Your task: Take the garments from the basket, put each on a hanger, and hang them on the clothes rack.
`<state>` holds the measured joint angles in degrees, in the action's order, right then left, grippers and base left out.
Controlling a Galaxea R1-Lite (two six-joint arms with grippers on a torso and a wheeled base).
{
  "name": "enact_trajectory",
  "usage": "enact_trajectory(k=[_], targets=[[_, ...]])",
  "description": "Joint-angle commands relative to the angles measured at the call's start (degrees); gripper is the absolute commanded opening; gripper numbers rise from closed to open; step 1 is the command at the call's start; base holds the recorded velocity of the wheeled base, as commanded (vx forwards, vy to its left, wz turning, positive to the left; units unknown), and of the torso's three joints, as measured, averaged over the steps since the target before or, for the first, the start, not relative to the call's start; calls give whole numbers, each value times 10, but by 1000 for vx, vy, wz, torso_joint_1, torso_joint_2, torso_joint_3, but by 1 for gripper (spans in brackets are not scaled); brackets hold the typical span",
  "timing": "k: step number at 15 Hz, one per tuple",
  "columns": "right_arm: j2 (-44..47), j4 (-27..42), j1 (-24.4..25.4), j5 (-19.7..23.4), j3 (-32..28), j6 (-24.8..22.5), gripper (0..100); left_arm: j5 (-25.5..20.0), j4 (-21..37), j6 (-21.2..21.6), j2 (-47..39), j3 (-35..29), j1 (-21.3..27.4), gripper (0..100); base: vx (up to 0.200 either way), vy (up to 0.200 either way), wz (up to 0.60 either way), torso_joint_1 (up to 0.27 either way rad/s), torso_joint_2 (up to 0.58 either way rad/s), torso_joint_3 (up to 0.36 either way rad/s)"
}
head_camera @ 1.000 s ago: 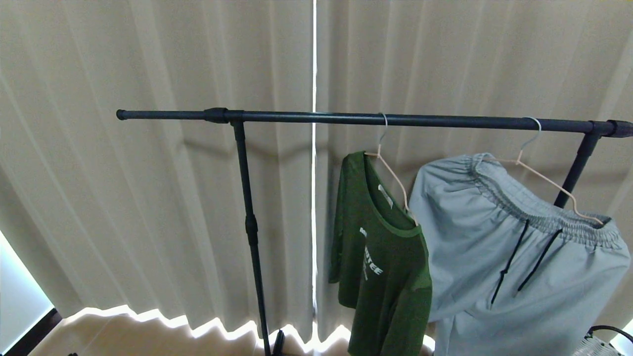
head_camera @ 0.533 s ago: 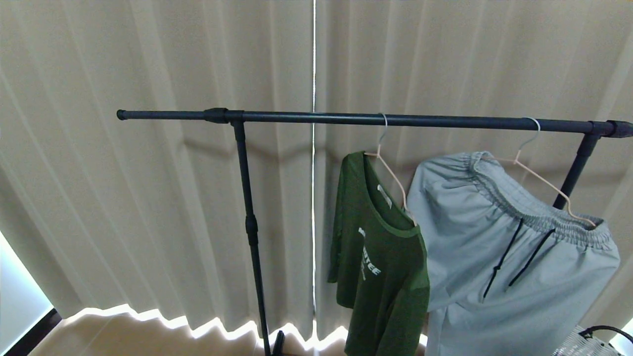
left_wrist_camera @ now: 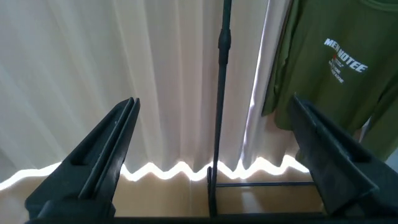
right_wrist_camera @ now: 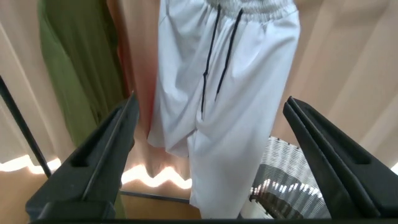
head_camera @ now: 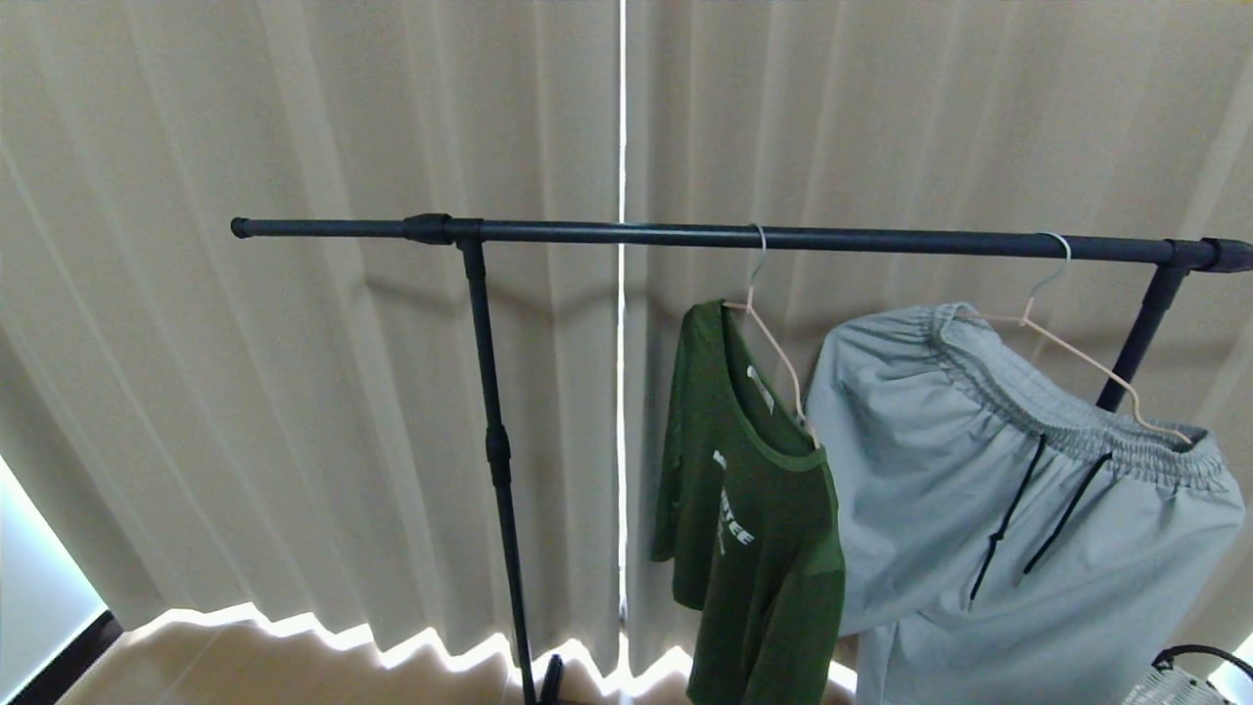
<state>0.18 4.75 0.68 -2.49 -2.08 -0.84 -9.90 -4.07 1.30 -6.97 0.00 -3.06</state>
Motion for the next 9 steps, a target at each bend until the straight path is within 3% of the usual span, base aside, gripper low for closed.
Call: enact_trajectory(k=[1, 3, 6, 9], targets=[[1, 0, 0, 0, 2, 0, 100, 3, -1, -10, -1, 0, 19, 100, 0, 0, 0, 0, 0, 0], [1, 0, 0, 0, 2, 1, 100, 4, -1, -7, 68, 0, 21, 100, 0, 0, 0, 0, 0, 0], [0, -6, 0, -1, 3, 13, 100, 59, -9, -34, 70, 0, 22, 100, 0, 0, 0, 0, 0, 0], [0, -5, 0, 0, 3, 11, 100, 53, -9, -44, 70, 0, 22, 100, 0, 0, 0, 0, 0, 0]])
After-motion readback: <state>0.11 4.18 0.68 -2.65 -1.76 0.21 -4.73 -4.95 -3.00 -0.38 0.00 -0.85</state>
